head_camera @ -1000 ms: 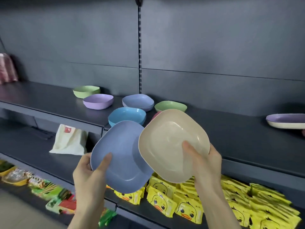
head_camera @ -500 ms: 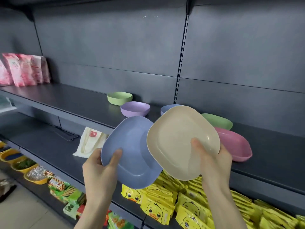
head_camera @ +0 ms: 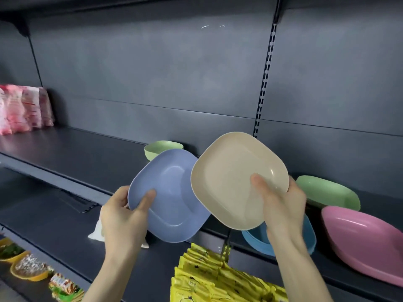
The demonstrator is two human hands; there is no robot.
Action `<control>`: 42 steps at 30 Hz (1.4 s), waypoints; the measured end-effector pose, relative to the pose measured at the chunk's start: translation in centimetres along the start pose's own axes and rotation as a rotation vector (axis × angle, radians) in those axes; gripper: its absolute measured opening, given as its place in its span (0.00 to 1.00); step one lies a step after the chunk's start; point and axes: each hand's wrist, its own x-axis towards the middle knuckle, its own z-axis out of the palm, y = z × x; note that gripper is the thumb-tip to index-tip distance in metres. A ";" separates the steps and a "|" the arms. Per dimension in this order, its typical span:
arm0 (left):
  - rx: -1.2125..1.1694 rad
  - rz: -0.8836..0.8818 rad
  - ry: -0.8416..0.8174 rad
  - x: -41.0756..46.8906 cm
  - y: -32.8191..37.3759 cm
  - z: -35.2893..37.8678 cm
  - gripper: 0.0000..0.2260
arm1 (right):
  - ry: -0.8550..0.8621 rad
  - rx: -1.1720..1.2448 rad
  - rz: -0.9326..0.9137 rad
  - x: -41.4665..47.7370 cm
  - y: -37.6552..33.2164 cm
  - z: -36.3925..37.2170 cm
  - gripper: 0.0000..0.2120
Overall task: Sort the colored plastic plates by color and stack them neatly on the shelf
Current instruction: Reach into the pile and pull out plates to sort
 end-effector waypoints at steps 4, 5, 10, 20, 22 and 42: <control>-0.052 0.002 -0.082 3.6 -0.9 1.1 0.05 | 0.045 -0.023 -0.020 1.3 -0.1 2.1 0.09; -0.071 0.002 -0.113 4.6 -1.2 1.5 0.05 | 0.064 -0.036 -0.031 1.7 -0.1 2.5 0.08; -0.117 0.006 -0.246 9.5 -3.0 2.6 0.05 | 0.192 -0.103 -0.084 2.2 0.1 5.5 0.10; -0.134 0.014 -0.384 20.0 -6.1 0.2 0.06 | 0.491 -0.175 -0.144 -0.1 0.1 10.0 0.10; -0.142 0.016 -0.401 21.1 -6.6 0.1 0.05 | 0.528 -0.191 -0.180 -0.5 -0.2 10.0 0.10; -0.088 0.360 -0.917 14.6 -0.8 18.8 0.10 | 0.739 -0.348 -0.230 0.9 -2.4 -1.3 0.08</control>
